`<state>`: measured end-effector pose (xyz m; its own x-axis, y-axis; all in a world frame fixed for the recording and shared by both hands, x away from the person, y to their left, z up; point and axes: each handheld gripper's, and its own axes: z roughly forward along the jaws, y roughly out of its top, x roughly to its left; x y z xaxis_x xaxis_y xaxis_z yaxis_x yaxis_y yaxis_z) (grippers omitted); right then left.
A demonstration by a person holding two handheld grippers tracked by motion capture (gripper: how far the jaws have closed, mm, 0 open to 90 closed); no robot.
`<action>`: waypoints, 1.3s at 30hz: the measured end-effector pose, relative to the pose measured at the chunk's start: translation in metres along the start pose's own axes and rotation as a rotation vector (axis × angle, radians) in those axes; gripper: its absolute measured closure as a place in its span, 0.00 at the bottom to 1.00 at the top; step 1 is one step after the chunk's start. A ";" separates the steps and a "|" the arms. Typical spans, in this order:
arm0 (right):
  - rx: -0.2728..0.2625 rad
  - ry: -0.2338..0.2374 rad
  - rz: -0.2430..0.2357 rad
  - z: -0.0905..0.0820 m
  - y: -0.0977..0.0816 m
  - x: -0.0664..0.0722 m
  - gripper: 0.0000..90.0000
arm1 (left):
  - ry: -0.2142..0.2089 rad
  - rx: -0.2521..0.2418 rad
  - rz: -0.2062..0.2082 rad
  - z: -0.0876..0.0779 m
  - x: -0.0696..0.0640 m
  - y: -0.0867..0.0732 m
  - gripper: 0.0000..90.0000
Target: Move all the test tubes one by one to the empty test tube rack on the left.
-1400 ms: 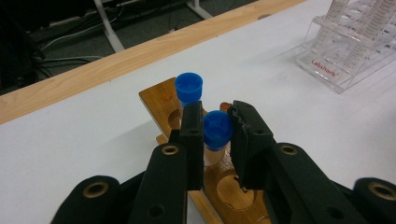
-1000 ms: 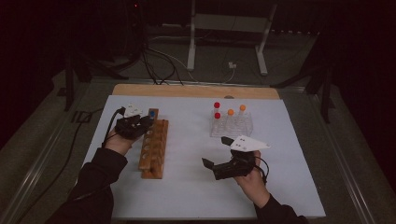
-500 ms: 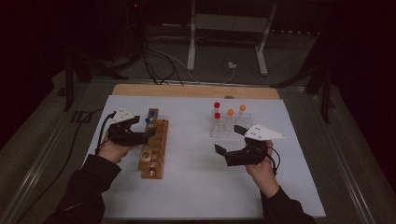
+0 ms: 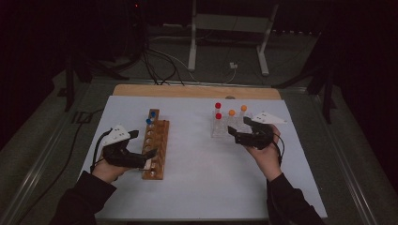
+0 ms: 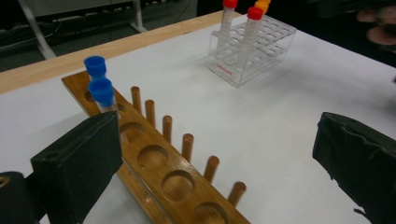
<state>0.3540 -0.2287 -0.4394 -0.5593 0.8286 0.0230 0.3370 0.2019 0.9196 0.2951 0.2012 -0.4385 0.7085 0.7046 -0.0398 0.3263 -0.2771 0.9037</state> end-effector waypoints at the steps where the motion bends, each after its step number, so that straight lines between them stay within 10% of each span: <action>1: 0.015 -0.009 0.007 0.004 -0.001 -0.004 0.35 | -0.006 -0.006 -0.001 -0.001 0.000 -0.001 0.03; 20: 0.155 -0.104 0.066 0.065 -0.006 -0.028 0.69 | -0.007 0.016 0.003 0.002 -0.001 -0.009 0.03; 39: 0.143 -0.116 0.028 0.066 0.001 -0.024 0.83 | -0.018 0.018 0.011 0.001 -0.001 -0.008 0.03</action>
<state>0.4177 -0.2134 -0.4645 -0.4596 0.8881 -0.0055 0.4601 0.2435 0.8538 0.2925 0.2017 -0.4460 0.7229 0.6899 -0.0376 0.3299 -0.2968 0.8961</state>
